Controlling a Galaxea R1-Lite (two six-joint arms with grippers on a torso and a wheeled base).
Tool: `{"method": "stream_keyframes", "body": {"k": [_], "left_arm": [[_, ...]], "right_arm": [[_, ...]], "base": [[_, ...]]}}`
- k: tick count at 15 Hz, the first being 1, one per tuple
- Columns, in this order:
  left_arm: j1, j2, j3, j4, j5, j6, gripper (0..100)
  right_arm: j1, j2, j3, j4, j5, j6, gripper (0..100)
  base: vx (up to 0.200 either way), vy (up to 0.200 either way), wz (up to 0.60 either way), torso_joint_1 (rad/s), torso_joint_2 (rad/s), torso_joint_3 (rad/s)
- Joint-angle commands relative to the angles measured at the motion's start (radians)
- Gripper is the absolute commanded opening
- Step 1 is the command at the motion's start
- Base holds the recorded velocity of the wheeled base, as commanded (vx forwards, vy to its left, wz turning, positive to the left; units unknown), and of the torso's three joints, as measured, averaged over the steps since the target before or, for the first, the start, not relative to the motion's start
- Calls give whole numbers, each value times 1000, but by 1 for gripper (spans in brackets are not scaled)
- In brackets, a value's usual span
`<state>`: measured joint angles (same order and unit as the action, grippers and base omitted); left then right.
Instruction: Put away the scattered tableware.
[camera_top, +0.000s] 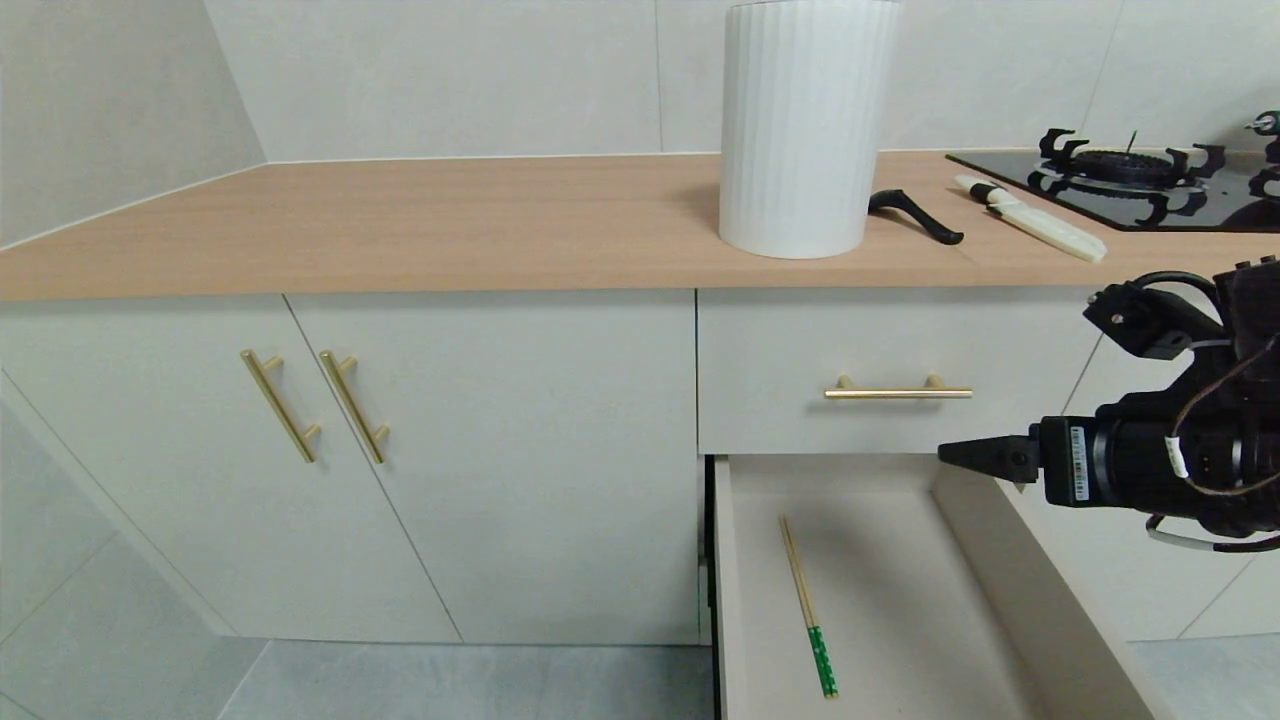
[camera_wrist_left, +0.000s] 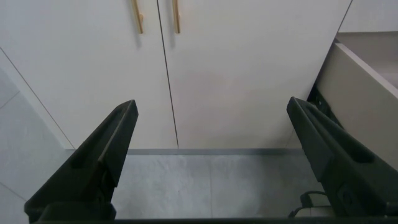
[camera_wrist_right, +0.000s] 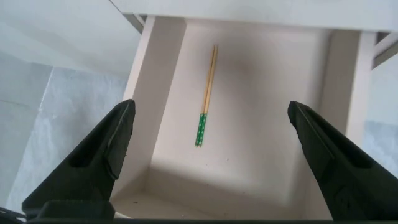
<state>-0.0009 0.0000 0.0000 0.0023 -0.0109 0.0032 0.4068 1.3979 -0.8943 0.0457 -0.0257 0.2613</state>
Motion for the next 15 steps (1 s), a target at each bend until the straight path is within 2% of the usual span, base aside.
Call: {"method": "stream_keyframes", "body": {"k": [1, 3, 6, 10, 15], "left_arm": [[1, 0, 0, 1, 0, 0, 100], [-1, 0, 0, 1, 0, 0, 100], [-1, 0, 0, -1, 0, 0, 100], [-1, 0, 0, -1, 0, 0, 100], [-1, 0, 0, -1, 0, 0, 100]], "right_arm": [[0, -20, 3, -3, 1, 0, 100], [0, -22, 6, -3, 1, -16, 100], [0, -20, 15, -6, -2, -20, 100], [0, -19, 20, -7, 1, -20, 100], [0, -17, 29, -9, 1, -42, 100]], "base": [[0, 0, 0, 0, 0, 0], [0, 0, 0, 31, -79, -38], [0, 0, 0, 113, -261, -237], [0, 0, 0, 95, -504, -277], [0, 0, 0, 247, -467, -276]]}}
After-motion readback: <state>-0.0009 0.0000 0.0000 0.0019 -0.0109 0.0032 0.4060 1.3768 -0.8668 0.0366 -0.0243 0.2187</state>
